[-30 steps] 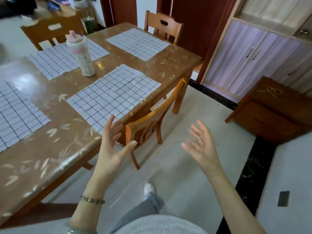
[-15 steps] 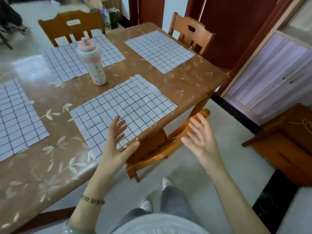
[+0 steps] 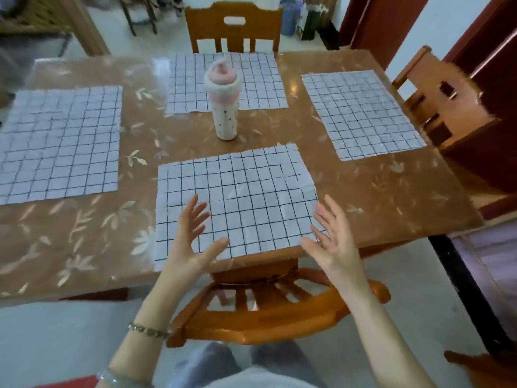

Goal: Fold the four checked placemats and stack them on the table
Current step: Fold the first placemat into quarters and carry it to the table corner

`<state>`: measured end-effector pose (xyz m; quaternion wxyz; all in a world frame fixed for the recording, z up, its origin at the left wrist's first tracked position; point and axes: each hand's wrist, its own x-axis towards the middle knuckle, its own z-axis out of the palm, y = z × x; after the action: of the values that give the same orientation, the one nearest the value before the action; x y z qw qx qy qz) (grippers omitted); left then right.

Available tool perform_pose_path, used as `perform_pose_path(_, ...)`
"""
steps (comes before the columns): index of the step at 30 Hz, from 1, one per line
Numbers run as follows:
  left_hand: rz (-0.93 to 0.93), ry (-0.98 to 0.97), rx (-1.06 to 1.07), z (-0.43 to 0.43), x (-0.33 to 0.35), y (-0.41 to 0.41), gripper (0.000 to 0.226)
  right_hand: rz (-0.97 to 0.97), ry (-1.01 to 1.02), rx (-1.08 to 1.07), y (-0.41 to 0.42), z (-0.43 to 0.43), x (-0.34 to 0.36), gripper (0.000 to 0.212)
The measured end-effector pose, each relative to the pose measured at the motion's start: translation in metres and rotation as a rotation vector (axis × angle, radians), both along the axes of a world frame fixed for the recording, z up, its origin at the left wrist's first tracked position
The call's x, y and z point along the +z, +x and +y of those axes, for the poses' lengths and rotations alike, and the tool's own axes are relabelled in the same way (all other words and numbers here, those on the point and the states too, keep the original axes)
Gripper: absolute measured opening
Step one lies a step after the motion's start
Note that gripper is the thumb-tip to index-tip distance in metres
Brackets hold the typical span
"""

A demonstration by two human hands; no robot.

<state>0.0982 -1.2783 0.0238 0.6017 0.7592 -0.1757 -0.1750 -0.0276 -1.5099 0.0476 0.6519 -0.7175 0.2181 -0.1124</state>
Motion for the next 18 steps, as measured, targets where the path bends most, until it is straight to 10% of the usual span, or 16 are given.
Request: perform_pose_path(18,0.054,0.062,0.298,-0.032,-0.012,0.056,0.088,0.031,0.041,0.221,0.099,-0.081,-0.039,0.073)
